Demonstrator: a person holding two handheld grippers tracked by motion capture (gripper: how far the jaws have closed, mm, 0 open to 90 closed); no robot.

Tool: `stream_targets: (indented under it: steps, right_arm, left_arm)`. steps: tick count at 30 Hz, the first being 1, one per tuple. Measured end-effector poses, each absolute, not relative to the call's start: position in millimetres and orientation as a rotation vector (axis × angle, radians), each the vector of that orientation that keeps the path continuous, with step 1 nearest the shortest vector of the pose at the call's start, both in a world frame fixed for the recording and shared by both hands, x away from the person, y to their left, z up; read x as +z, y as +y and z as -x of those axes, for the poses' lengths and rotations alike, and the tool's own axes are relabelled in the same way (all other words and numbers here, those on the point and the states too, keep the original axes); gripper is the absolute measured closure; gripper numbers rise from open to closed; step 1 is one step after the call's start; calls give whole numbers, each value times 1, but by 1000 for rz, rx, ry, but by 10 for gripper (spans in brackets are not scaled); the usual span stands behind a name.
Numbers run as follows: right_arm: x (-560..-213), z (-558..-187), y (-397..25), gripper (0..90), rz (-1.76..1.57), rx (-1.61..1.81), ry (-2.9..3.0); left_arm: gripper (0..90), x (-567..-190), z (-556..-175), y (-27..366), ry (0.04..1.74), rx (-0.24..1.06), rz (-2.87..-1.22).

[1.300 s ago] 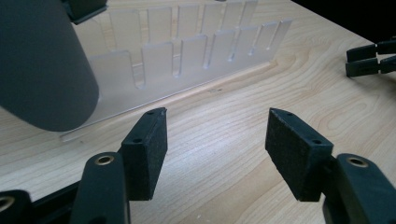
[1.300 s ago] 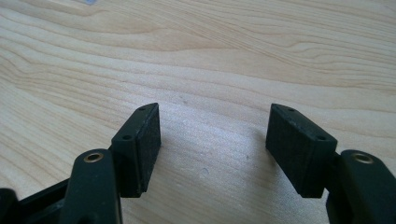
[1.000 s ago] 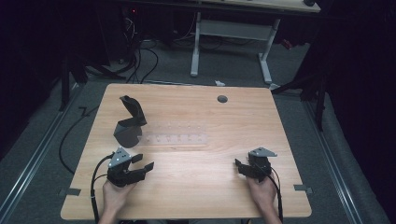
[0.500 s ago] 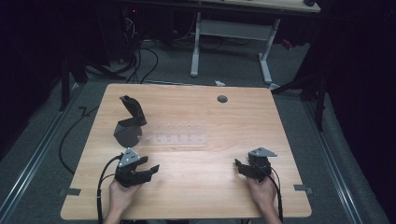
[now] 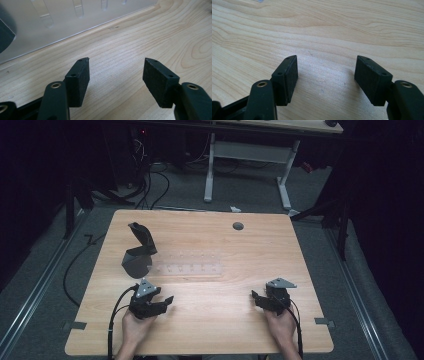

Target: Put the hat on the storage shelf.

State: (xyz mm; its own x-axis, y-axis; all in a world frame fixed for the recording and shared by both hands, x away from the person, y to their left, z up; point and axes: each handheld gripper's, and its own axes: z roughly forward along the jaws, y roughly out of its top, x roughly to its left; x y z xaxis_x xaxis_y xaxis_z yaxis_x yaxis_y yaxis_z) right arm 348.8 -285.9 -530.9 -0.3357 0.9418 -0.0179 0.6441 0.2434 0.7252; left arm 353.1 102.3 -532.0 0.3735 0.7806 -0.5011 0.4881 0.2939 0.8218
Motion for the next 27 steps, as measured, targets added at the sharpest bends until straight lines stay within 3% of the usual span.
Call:
stream_targets:
  steps: [27]
  right_arm:
    - [-531, -349, -286, 358, -1448, 872, 2066]
  left_arm:
    - [371, -545, -365, 101, 1309, 375, -1402]
